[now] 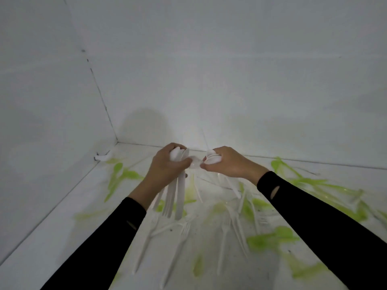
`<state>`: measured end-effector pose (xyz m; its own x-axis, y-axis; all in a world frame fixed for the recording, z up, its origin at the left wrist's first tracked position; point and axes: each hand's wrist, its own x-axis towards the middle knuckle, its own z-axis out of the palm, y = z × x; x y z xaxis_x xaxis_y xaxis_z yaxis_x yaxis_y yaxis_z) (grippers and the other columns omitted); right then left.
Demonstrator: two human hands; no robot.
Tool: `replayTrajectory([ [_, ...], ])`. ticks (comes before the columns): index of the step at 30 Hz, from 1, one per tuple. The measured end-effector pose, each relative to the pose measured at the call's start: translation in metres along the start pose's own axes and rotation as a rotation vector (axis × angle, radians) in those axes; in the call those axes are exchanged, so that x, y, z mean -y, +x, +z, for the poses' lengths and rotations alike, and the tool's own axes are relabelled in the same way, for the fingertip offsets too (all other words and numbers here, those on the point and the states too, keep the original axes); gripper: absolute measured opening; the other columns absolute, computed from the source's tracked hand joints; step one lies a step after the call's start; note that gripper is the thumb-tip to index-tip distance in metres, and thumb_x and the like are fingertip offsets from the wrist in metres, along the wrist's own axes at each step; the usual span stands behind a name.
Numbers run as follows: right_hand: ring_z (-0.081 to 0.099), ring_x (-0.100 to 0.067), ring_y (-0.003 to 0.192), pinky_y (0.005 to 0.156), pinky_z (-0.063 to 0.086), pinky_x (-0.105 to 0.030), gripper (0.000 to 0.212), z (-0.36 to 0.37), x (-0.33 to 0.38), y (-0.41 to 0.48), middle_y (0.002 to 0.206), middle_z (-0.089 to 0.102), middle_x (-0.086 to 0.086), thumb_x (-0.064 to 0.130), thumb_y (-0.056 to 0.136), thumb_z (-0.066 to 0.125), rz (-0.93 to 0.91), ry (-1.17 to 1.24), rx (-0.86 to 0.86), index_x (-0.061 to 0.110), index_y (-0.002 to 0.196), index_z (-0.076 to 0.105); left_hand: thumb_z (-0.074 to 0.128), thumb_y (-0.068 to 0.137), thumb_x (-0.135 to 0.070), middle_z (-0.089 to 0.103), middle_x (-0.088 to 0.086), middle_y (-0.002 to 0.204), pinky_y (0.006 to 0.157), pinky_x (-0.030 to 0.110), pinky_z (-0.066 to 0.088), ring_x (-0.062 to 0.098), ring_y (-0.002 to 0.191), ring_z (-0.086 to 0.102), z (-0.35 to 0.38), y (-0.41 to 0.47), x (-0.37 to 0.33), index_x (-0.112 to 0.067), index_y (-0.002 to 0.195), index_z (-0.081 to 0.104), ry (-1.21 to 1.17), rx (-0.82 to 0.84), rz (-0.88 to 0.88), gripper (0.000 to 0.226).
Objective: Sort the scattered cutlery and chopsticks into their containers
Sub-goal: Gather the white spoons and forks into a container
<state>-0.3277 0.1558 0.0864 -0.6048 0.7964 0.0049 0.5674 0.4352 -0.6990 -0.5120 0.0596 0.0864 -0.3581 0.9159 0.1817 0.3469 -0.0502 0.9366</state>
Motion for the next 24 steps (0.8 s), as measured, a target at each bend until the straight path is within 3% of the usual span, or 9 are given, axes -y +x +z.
replayTrajectory([
  [4, 0.052, -0.003, 0.057, 0.053, 0.039, -0.015, 0.029, -0.05, -0.024, -0.053, 0.071, 0.06, 0.007, 0.036, 0.084, 0.075, 0.112, 0.232, -0.055, 0.009, 0.095, 0.073, 0.089, 0.067, -0.033, 0.071, 0.012, 0.093, 0.073, 0.042, 0.057, 0.027, 0.077, 0.069, 0.043, -0.013, -0.024, -0.022, 0.1, 0.067, -0.296, 0.069, -0.023, 0.042],
  [7, 0.042, -0.01, 0.057, 0.049, 0.03, -0.021, 0.026, -0.08, -0.045, -0.097, 0.065, 0.054, 0.008, 0.033, 0.084, 0.074, 0.187, 0.347, -0.051, 0.01, 0.095, 0.075, 0.085, 0.069, -0.024, 0.07, 0.013, 0.083, 0.07, 0.037, 0.056, 0.029, 0.077, 0.069, 0.085, -0.031, -0.046, -0.018, 0.106, 0.063, -0.492, 0.159, -0.024, 0.043],
  [10, 0.035, -0.012, 0.055, 0.048, 0.022, -0.024, 0.015, -0.102, -0.063, -0.142, 0.062, 0.048, 0.006, 0.026, 0.089, 0.066, 0.221, 0.462, -0.037, 0.015, 0.087, 0.077, 0.08, 0.071, -0.02, 0.067, 0.01, 0.087, 0.063, 0.031, 0.052, 0.024, 0.074, 0.067, 0.136, -0.051, -0.071, -0.018, 0.106, 0.064, -0.625, 0.235, -0.053, 0.038],
  [13, 0.033, -0.008, 0.047, 0.044, 0.02, -0.022, 0.013, -0.119, -0.082, -0.188, 0.059, 0.048, 0.009, 0.023, 0.09, 0.063, 0.282, 0.531, -0.059, 0.013, 0.092, 0.072, 0.076, 0.08, -0.011, 0.063, 0.009, 0.088, 0.063, 0.03, 0.052, 0.022, 0.071, 0.063, 0.192, -0.071, -0.095, -0.018, 0.106, 0.063, -0.72, 0.283, -0.078, 0.03],
  [16, 0.028, -0.011, 0.047, 0.044, 0.022, -0.022, 0.013, -0.137, -0.106, -0.227, 0.06, 0.046, 0.006, 0.026, 0.087, 0.063, 0.341, 0.562, -0.169, 0.017, 0.083, 0.072, 0.068, 0.088, -0.004, 0.063, 0.011, 0.093, 0.068, 0.031, 0.056, 0.025, 0.075, 0.066, 0.242, -0.093, -0.114, -0.014, 0.106, 0.06, -0.812, 0.29, -0.094, 0.023],
  [20, 0.028, -0.012, 0.046, 0.043, 0.021, -0.022, 0.018, -0.172, -0.136, -0.282, 0.06, 0.045, 0.003, 0.025, 0.088, 0.061, 0.374, 0.651, -0.268, 0.016, 0.079, 0.073, 0.063, 0.092, -0.003, 0.069, 0.01, 0.094, 0.07, 0.032, 0.057, 0.023, 0.077, 0.07, 0.298, -0.124, -0.129, -0.017, 0.112, 0.062, -0.737, 0.283, -0.108, 0.024],
  [24, 0.024, -0.012, 0.048, 0.045, 0.018, -0.024, 0.023, -0.195, -0.154, -0.328, 0.061, 0.044, 0.004, 0.027, 0.089, 0.061, 0.385, 0.645, -0.225, 0.009, 0.09, 0.075, 0.074, 0.082, -0.031, 0.064, 0.007, 0.096, 0.064, 0.031, 0.055, 0.019, 0.077, 0.065, 0.346, -0.156, -0.144, -0.024, 0.108, 0.066, -0.662, 0.377, -0.103, 0.028],
])
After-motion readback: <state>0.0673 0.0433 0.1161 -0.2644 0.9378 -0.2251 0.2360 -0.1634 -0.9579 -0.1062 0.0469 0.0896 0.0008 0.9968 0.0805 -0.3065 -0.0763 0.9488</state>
